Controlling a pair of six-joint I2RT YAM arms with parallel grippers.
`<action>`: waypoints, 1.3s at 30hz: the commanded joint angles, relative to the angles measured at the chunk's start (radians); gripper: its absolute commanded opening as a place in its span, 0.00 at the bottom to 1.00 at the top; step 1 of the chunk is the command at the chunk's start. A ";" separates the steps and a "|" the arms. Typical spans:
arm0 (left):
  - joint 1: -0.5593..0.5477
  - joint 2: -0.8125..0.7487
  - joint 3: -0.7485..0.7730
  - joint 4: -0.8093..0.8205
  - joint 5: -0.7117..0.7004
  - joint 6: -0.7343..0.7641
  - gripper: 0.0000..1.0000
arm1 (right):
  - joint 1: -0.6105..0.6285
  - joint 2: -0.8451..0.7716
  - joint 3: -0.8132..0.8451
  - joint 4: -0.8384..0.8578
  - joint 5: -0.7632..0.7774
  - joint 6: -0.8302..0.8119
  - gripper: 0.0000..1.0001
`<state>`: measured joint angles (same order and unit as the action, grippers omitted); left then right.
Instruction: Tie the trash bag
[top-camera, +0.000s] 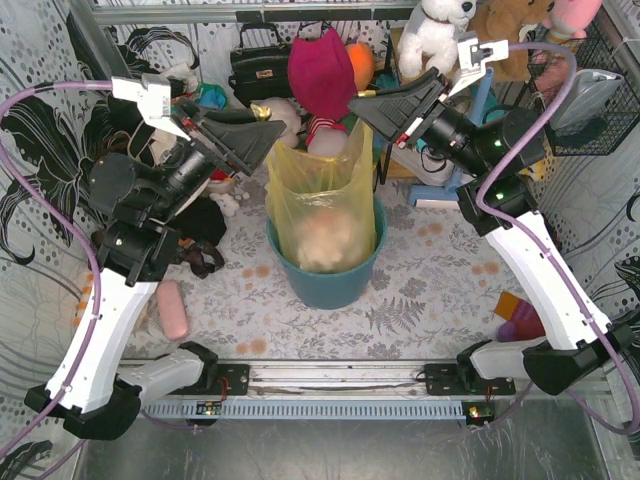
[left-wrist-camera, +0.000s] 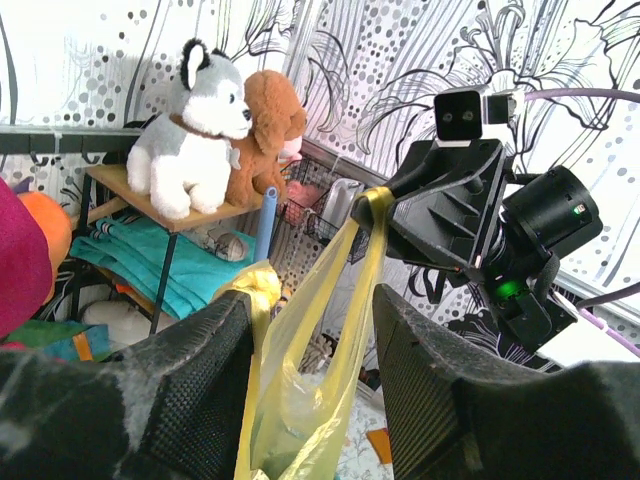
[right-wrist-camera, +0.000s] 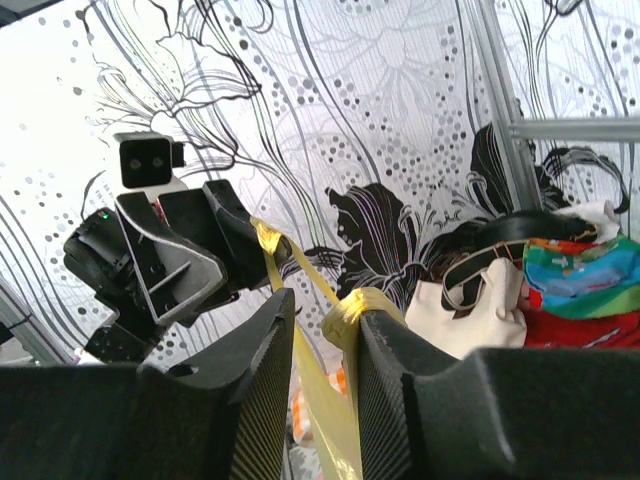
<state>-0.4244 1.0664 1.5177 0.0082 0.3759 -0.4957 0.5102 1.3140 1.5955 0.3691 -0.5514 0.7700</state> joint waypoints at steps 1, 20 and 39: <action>0.003 -0.027 0.020 0.081 -0.022 0.020 0.57 | 0.000 -0.030 0.036 0.061 0.053 -0.015 0.29; 0.003 -0.159 -0.095 -0.129 -0.150 0.104 0.70 | -0.001 -0.193 -0.183 -0.199 0.147 -0.186 0.49; 0.004 -0.161 -0.122 -0.033 0.438 0.001 0.72 | 0.000 -0.274 -0.166 -0.269 0.251 -0.319 0.54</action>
<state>-0.4244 0.8791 1.4334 -0.1005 0.6300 -0.4458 0.5102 1.0622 1.4158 0.0746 -0.3367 0.4904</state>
